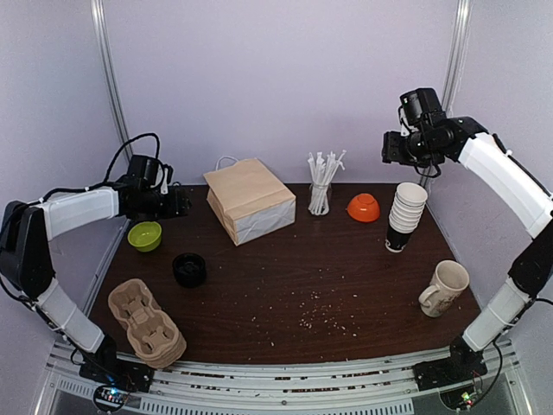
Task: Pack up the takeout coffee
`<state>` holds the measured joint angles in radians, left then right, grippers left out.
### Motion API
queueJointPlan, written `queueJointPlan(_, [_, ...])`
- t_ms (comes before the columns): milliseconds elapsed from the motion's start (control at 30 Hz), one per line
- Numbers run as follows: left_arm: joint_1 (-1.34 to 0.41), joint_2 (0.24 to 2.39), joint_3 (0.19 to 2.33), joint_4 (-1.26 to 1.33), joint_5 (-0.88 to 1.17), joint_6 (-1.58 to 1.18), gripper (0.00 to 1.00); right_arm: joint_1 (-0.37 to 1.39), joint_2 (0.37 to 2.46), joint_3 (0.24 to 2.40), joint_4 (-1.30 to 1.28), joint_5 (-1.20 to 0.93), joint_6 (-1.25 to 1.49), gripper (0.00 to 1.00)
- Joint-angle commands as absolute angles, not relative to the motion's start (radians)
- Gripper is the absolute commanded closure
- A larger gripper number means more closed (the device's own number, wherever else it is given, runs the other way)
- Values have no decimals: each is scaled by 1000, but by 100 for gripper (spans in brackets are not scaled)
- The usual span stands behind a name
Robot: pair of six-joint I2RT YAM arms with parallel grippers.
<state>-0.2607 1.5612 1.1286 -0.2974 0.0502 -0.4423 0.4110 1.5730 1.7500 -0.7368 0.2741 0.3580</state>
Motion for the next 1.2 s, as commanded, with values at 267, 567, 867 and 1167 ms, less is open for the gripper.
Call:
queueJointPlan(267, [-256,1510,1108,-228,100,-420,20,372,1645,1750,-943,284,278,43])
queueJointPlan(567, [-256,1511,1104,-229,102,-420,21,338,1654,1683,-876,292,282,51])
queueJointPlan(867, [-255,1522,1108,-235,109,-419,21,310,1671,1627,-839,265,286,61])
queueJointPlan(1167, [-256,1528,1108,-235,107,-419,23,295,1677,1598,-822,254,279,71])
